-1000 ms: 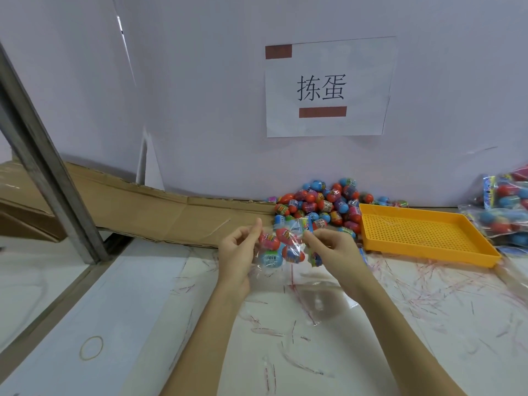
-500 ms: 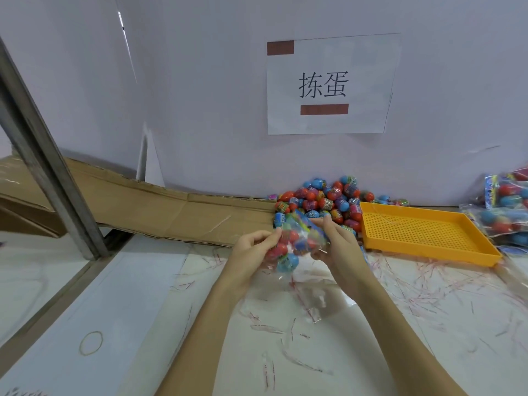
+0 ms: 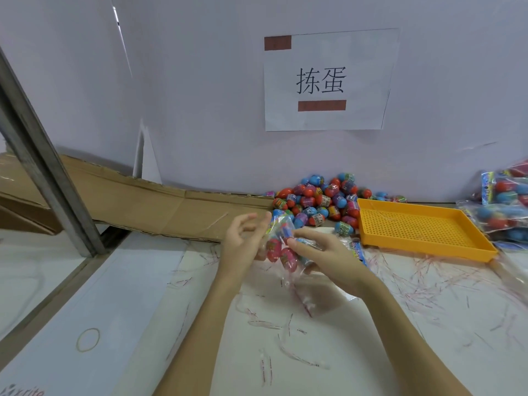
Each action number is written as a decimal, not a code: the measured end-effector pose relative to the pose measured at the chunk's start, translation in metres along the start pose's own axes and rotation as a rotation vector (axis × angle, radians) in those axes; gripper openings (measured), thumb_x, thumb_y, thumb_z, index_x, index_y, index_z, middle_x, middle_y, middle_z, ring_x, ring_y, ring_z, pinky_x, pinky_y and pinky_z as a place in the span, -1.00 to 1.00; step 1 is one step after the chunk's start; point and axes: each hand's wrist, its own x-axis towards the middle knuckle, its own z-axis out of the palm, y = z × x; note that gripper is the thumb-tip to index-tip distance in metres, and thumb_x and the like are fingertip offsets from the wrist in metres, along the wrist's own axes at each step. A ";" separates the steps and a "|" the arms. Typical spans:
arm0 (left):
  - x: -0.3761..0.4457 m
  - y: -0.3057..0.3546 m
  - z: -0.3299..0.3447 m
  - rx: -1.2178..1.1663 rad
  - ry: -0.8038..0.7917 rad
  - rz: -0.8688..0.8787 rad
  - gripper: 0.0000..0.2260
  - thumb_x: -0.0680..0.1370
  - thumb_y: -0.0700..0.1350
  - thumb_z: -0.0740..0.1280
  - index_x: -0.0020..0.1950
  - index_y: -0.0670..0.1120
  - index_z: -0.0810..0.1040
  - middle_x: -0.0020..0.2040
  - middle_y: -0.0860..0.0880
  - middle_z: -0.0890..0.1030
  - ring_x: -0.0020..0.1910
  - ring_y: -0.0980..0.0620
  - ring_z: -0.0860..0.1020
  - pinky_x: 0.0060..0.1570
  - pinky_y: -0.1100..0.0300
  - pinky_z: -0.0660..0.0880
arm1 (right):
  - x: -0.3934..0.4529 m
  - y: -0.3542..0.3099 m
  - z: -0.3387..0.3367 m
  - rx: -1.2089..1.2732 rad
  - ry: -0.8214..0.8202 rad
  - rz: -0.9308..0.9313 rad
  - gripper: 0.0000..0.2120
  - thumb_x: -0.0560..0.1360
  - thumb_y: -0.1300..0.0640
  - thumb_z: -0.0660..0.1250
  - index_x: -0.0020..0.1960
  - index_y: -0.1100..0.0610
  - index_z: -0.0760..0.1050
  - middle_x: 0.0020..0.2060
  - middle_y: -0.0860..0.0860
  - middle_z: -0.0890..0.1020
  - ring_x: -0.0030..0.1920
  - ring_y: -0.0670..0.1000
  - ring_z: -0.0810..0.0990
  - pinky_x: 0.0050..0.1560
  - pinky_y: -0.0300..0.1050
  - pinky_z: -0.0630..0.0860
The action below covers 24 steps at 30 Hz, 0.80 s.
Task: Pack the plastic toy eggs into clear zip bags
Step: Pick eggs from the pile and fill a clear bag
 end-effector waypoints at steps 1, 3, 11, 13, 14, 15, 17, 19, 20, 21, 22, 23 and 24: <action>0.000 0.000 -0.002 0.001 -0.059 -0.012 -0.54 0.43 0.39 0.46 0.11 0.08 0.70 0.02 0.04 0.74 -0.01 0.02 0.73 -0.01 0.01 0.67 | 0.000 0.001 -0.002 -0.015 -0.037 0.029 -0.58 0.43 -0.30 0.47 0.24 -0.21 0.61 0.08 -0.08 0.72 0.01 0.06 0.72 -0.07 -0.14 0.64; -0.001 0.001 -0.005 -0.053 -0.202 -0.089 -0.67 0.50 0.26 0.48 0.01 0.02 0.76 -0.01 -0.03 0.76 0.00 -0.01 0.73 0.00 0.10 0.64 | -0.001 0.001 -0.004 -0.041 -0.049 0.031 -0.58 0.40 -0.36 0.47 0.20 -0.25 0.61 -0.02 -0.01 0.75 -0.05 0.17 0.70 -0.14 -0.14 0.61; 0.002 0.009 -0.013 -0.315 -0.110 -0.122 -0.82 0.68 -0.09 0.33 -0.05 -0.12 0.64 -0.12 -0.10 0.73 -0.17 -0.02 0.71 -0.29 0.11 0.63 | 0.005 0.000 0.004 0.049 0.167 -0.031 -0.52 0.59 -0.24 0.24 0.00 0.16 0.67 -0.20 0.01 0.70 -0.24 -0.03 0.62 -0.26 -0.21 0.53; 0.002 0.010 -0.014 -0.311 -0.144 -0.131 -0.83 0.68 -0.12 0.31 0.02 -0.20 0.60 -0.09 -0.15 0.72 -0.12 -0.06 0.70 -0.25 0.10 0.63 | 0.006 -0.002 0.010 0.048 0.179 -0.007 -0.52 0.58 -0.27 0.20 0.07 0.09 0.67 -0.16 0.03 0.71 -0.20 -0.03 0.63 -0.23 -0.22 0.55; 0.002 0.010 -0.014 -0.300 -0.166 -0.132 -0.82 0.68 -0.13 0.31 0.07 -0.25 0.58 -0.05 -0.20 0.71 -0.08 -0.10 0.69 -0.19 0.07 0.62 | 0.006 -0.002 0.012 0.045 0.183 0.015 -0.51 0.57 -0.29 0.18 0.09 0.06 0.66 -0.14 0.07 0.70 -0.20 -0.01 0.63 -0.22 -0.21 0.56; 0.001 0.010 -0.013 -0.292 -0.190 -0.130 -0.82 0.68 -0.14 0.30 0.07 -0.26 0.57 -0.03 -0.24 0.70 -0.06 -0.13 0.68 -0.14 0.04 0.59 | 0.006 -0.001 0.014 0.037 0.192 0.033 -0.51 0.57 -0.31 0.18 0.07 0.04 0.66 -0.15 0.09 0.69 -0.21 -0.02 0.63 -0.22 -0.21 0.56; 0.000 0.009 -0.011 -0.276 -0.234 -0.123 -0.83 0.67 -0.11 0.31 -0.02 -0.17 0.62 -0.08 -0.18 0.70 -0.08 -0.11 0.66 -0.15 0.05 0.55 | 0.006 0.000 0.015 -0.009 0.217 0.030 -0.52 0.58 -0.28 0.21 -0.01 0.11 0.65 -0.16 0.13 0.68 -0.25 -0.04 0.66 -0.23 -0.22 0.58; -0.002 0.009 -0.009 -0.183 -0.256 -0.086 -0.76 0.67 0.01 0.33 -0.07 -0.09 0.68 -0.12 -0.08 0.71 -0.13 -0.02 0.68 -0.26 0.13 0.56 | 0.005 0.002 0.014 -0.036 0.221 0.002 -0.59 0.61 -0.16 0.27 -0.02 0.16 0.67 -0.14 0.15 0.70 -0.23 0.02 0.71 -0.22 -0.13 0.62; -0.003 0.008 -0.008 -0.131 -0.251 -0.059 -0.73 0.67 0.07 0.34 -0.04 -0.07 0.70 -0.13 -0.06 0.72 -0.17 0.03 0.69 -0.32 0.18 0.56 | 0.005 0.002 0.013 -0.041 0.223 -0.010 -0.66 0.62 -0.11 0.30 -0.01 0.13 0.69 -0.14 0.11 0.72 -0.20 0.05 0.73 -0.20 -0.09 0.64; -0.004 0.007 -0.007 -0.076 -0.229 -0.021 -0.72 0.66 0.10 0.34 -0.02 -0.06 0.71 -0.15 -0.06 0.73 -0.23 0.06 0.69 -0.38 0.23 0.54 | 0.004 0.002 0.012 -0.043 0.228 -0.021 -0.71 0.62 -0.08 0.31 -0.02 0.07 0.72 -0.15 0.05 0.74 -0.18 0.04 0.73 -0.20 -0.11 0.66; -0.003 0.005 -0.007 -0.008 -0.195 0.035 -0.73 0.67 0.11 0.33 -0.01 -0.05 0.70 -0.17 -0.05 0.72 -0.28 0.06 0.67 -0.43 0.24 0.52 | 0.003 0.002 0.011 -0.036 0.232 -0.029 -0.74 0.62 -0.07 0.33 -0.04 0.02 0.74 -0.16 0.01 0.75 -0.18 0.02 0.73 -0.22 -0.15 0.65; -0.002 0.003 -0.007 0.064 -0.157 0.101 -0.74 0.68 0.09 0.31 -0.01 -0.03 0.68 -0.18 -0.02 0.72 -0.29 0.06 0.67 -0.44 0.23 0.52 | 0.002 0.001 0.010 -0.022 0.234 -0.034 -0.76 0.61 -0.06 0.34 -0.06 -0.02 0.75 -0.16 -0.01 0.76 -0.20 0.01 0.74 -0.24 -0.19 0.65; -0.001 0.002 -0.007 0.119 -0.121 0.165 -0.76 0.69 0.06 0.30 -0.02 -0.05 0.65 -0.18 0.03 0.71 -0.26 0.08 0.67 -0.41 0.24 0.55 | 0.002 0.000 0.009 -0.007 0.240 -0.040 -0.78 0.61 -0.06 0.35 -0.07 -0.05 0.75 -0.15 -0.01 0.76 -0.19 0.01 0.74 -0.24 -0.20 0.65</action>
